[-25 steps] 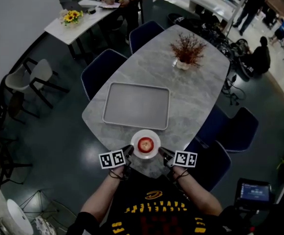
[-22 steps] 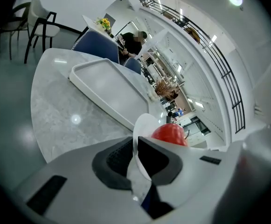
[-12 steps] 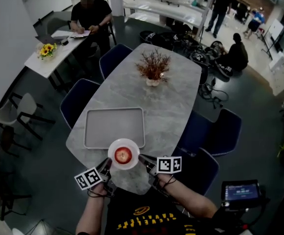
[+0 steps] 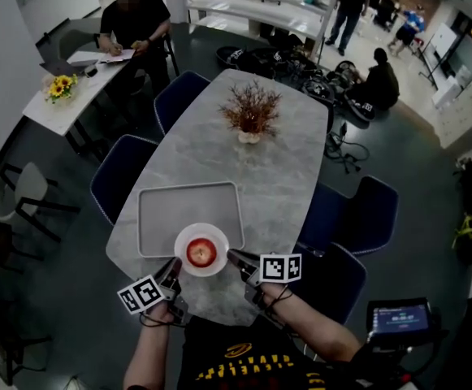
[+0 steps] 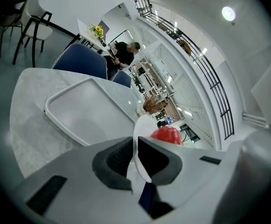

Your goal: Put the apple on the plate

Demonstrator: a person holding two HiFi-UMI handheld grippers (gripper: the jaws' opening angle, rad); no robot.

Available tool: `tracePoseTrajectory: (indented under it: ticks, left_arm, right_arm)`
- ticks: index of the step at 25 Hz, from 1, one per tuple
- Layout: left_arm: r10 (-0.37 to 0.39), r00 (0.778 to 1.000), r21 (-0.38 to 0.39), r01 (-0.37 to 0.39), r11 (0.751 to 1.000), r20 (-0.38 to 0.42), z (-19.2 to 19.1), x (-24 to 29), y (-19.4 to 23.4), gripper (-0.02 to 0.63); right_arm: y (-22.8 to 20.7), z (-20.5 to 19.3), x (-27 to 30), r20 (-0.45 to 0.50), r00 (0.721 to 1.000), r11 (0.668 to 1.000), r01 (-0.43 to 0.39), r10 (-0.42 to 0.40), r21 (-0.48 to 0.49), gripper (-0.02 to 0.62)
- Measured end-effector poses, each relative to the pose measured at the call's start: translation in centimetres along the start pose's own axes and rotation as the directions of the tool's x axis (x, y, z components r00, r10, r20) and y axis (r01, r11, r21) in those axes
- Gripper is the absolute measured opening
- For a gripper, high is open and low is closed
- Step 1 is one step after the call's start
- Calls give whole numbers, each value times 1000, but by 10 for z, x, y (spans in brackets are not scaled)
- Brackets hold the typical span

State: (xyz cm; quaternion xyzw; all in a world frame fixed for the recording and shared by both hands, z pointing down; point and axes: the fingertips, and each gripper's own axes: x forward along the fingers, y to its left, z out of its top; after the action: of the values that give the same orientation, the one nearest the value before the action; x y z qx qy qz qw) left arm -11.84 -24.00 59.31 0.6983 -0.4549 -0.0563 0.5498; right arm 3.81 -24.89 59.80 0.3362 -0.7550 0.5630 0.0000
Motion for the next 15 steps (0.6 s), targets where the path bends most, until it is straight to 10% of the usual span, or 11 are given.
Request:
tracePoseTrajectory:
  ticks: [15]
  left_arm:
    - [14, 999, -2, -14, 1000, -44, 65, 41, 57, 37]
  right_arm:
    - [-14, 30, 84, -9, 998, 998, 67, -67, 8, 28]
